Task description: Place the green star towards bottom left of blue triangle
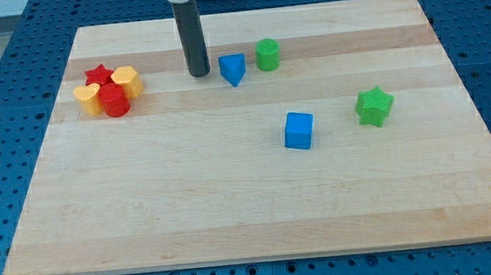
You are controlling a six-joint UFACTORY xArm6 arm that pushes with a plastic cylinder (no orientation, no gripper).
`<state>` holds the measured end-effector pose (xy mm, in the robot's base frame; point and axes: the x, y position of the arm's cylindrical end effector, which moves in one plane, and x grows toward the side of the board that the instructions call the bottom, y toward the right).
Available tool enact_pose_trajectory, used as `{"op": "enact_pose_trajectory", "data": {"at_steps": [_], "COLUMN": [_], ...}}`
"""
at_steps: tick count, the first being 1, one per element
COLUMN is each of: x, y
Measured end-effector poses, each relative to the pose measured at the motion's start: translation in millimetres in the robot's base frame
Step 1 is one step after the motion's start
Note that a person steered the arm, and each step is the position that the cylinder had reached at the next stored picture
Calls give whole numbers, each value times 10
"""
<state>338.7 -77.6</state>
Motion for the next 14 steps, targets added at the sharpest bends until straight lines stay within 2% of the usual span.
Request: {"op": "enact_pose_trajectory", "data": {"at_steps": [1, 3, 4, 5, 7, 8, 9, 10, 11, 12, 13, 14], "x": [98, -30, 224, 348, 240, 624, 1109, 1383, 1298, 995, 889, 987], "y": [332, 965, 977, 1379, 2996, 3499, 3495, 3191, 2660, 2301, 2233, 2278]}}
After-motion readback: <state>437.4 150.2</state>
